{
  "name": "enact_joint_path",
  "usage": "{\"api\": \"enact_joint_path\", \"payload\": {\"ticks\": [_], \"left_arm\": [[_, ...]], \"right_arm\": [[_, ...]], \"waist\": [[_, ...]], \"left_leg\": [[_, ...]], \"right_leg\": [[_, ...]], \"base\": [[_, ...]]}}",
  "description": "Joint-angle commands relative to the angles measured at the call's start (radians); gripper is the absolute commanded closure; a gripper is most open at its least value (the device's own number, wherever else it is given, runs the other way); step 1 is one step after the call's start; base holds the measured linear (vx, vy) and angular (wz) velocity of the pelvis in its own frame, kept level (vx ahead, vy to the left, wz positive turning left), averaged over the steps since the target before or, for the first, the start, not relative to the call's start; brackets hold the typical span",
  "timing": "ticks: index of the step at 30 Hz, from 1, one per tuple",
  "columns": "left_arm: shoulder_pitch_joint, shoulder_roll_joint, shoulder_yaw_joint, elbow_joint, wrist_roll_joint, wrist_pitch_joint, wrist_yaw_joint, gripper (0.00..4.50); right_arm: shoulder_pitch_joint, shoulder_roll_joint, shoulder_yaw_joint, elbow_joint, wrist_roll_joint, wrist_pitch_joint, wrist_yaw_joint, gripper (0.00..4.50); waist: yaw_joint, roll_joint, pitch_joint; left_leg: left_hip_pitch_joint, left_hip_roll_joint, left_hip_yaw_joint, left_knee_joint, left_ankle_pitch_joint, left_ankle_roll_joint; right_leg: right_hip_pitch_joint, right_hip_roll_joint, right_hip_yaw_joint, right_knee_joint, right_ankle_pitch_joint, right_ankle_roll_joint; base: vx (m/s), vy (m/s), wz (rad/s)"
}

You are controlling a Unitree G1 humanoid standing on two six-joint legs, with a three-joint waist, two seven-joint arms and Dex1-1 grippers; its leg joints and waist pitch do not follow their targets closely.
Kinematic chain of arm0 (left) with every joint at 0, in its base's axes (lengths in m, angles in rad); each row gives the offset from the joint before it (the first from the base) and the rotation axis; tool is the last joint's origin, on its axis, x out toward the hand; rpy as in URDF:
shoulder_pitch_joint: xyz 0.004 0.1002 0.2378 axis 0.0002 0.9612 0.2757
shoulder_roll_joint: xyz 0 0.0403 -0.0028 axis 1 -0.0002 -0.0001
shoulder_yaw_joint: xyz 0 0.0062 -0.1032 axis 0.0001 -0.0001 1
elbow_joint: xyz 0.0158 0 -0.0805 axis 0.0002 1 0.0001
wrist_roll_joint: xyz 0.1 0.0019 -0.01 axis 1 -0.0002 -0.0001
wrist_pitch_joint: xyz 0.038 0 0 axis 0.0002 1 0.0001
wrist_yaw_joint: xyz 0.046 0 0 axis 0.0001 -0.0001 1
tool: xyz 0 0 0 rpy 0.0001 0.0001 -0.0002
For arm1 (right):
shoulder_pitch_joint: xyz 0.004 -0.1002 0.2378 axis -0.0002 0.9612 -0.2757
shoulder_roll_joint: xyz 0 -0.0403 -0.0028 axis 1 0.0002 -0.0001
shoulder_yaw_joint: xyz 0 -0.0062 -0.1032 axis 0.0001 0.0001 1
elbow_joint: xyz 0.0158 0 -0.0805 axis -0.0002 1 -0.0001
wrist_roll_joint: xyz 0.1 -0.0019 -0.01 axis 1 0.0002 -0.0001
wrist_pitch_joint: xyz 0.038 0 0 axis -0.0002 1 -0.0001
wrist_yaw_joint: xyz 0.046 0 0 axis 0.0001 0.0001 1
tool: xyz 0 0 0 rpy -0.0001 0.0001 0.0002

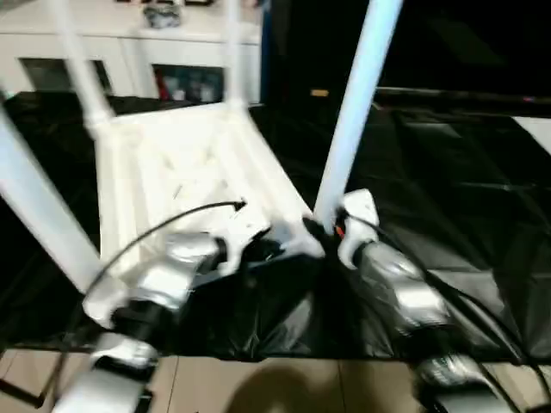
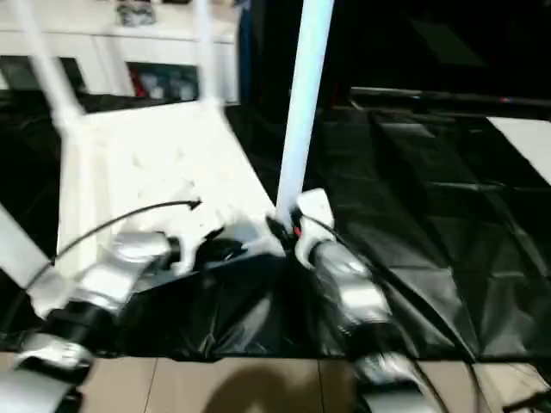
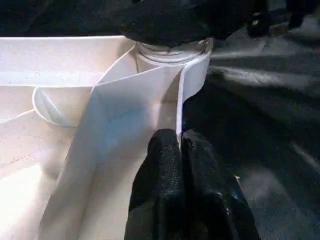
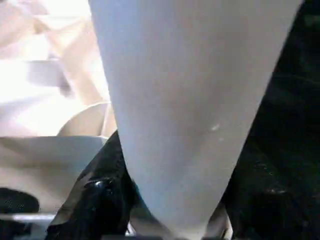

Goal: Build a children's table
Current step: Rotate leg to tighten

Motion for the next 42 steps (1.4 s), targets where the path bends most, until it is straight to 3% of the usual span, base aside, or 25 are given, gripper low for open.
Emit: {"api": "enact_joint_path", "payload": {"ticks": [1,2,10,15,18,20,22,23,24,25,27,29,33,37,42], "left_arm": [[-0.052,-0.071,-0.023,-0.028,-0.014,-0.022,0.054,4.5],[-0.046,-0.064,-0.036,-0.037,-0.014,-0.039,0.027,4.5],[-0.021,-0.01,-0.048,-0.07,-0.042,-0.073,-0.093,4.5],[-0.004,0.085,-0.057,-0.088,-0.08,-0.099,-0.263,4.5],[-0.005,0.123,-0.052,-0.094,-0.115,-0.102,-0.356,4.5],[-0.007,0.128,-0.05,-0.095,-0.122,-0.102,-0.373,4.5],[-0.01,0.134,-0.048,-0.093,-0.129,-0.103,-0.395,4.5],[-0.014,0.141,-0.048,-0.092,-0.137,-0.101,-0.424,4.5],[-0.018,0.147,-0.048,-0.09,-0.141,-0.1,-0.446,4.5],[-0.024,0.153,-0.047,-0.084,-0.147,-0.095,-0.469,4.5],[-0.029,0.157,-0.046,-0.079,-0.152,-0.089,-0.485,4.5],[-0.037,0.167,-0.05,-0.067,-0.159,-0.095,-0.506,4.5],[-0.052,0.178,-0.053,-0.045,-0.169,-0.103,-0.533,4.5],[-0.065,0.184,-0.05,-0.028,-0.166,-0.103,-0.555,4.5],[-0.075,0.19,-0.047,-0.014,-0.162,-0.107,-0.571,4.5]], "right_arm": [[0.028,0.114,0.106,0.073,0.019,0.054,0.077,2.34],[0.036,0.107,0.118,0.067,0.012,0.021,0.117,1.88],[0.054,0.051,0.112,0.025,0.033,0.007,0.23,1.09],[0.104,-0.086,0.156,-0.078,0.058,0.006,0.457,1.09],[0.123,-0.155,0.168,-0.13,0.09,0.029,0.592,1.09],[0.127,-0.169,0.173,-0.143,0.095,0.034,0.618,1.09],[0.137,-0.192,0.188,-0.167,0.103,0.045,0.67,1.09],[0.149,-0.222,0.209,-0.197,0.11,0.059,0.731,1.09],[0.159,-0.245,0.225,-0.219,0.114,0.07,0.779,1.09],[0.168,-0.272,0.245,-0.24,0.116,0.075,0.826,1.09],[0.174,-0.29,0.257,-0.253,0.115,0.076,0.86,1.09],[0.177,-0.306,0.267,-0.265,0.118,0.082,0.892,1.09],[0.174,-0.321,0.275,-0.275,0.125,0.092,0.927,1.37],[0.168,-0.332,0.286,-0.288,0.13,0.101,0.952,1.79],[0.163,-0.337,0.292,-0.293,0.128,0.107,0.97,1.99]], "waist": [[-0.003,0.01,-0.037],[-0.003,0.009,-0.034],[-0.001,0.012,-0.036],[0.006,0.013,-0.045],[0.019,0.014,-0.051],[0.033,0.015,-0.061],[0.041,0.016,-0.063],[0.054,0.018,-0.067],[0.057,0.019,-0.067],[0.061,0.019,-0.065],[0.069,0.018,-0.062],[0.07,0.019,-0.056],[0.07,0.019,-0.051],[0.07,0.013,-0.052],[0.071,0.014,-0.056]], "left_leg": [[0.005,0.039,-0.027,-0.084,-0.434,-0.004],[0.01,0.037,-0.027,-0.084,-0.457,-0.001],[0.006,0.036,-0.023,-0.085,-0.416,0.017],[-0.004,0.043,-0.015,-0.085,-0.325,0.04],[0.002,0.044,-0.006,-0.079,-0.253,0.058],[0.001,0.045,-0.002,-0.071,-0.151,0.08],[-0.004,0.046,-0.002,-0.068,-0.091,0.096],[-0.006,0.048,0.0,-0.059,-0.04,0.124],[-0.006,0.05,0.0,-0.059,-0.034,0.13],[-0.01,0.05,-0.001,-0.057,-0.043,0.138],[-0.005,0.052,0.001,-0.06,-0.087,0.128],[-0.007,0.053,0.0,-0.067,-0.153,0.088],[-0.003,0.052,-0.001,-0.072,-0.213,0.047],[-0.005,0.05,-0.003,-0.07,-0.208,0.037],[-0.01,0.049,-0.003,-0.066,-0.164,0.05]], "right_leg": [[0.026,-0.077,0.044,-0.104,-0.54,-0.081],[0.022,-0.078,0.045,-0.105,-0.556,-0.084],[0.026,-0.081,0.053,-0.104,-0.542,-0.093],[0.039,-0.077,0.063,-0.08,-0.363,-0.154],[0.041,-0.075,0.066,-0.067,-0.244,-0.207],[0.049,-0.073,0.067,-0.044,-0.084,-0.253],[0.054,-0.069,0.064,-0.031,0.005,-0.271],[0.053,-0.067,0.062,-0.02,0.099,-0.289],[0.051,-0.068,0.062,-0.018,0.109,-0.292],[0.052,-0.069,0.06,-0.02,0.093,-0.291],[0.049,-0.071,0.061,-0.026,0.026,-0.282],[0.049,-0.075,0.061,-0.039,-0.092,-0.257],[0.046,-0.074,0.063,-0.053,-0.217,-0.219],[0.045,-0.074,0.065,-0.052,-0.23,-0.207],[0.048,-0.075,0.065,-0.041,-0.162,-0.222]], "base": [[0.0,0.0,0.0],[0.0,0.0,0.0],[0.0,0.0,0.0],[0.01,-0.003,0.01],[0.056,-0.025,0.08],[0.08,-0.026,0.1],[0.029,-0.006,0.03],[0.0,0.0,0.0],[0.0,0.0,0.0],[0.0,0.0,0.0],[0.0,0.0,0.0],[0.0,0.0,0.0],[0.0,0.0,0.0],[0.0,0.0,0.0],[0.0,0.0,0.0]]}}
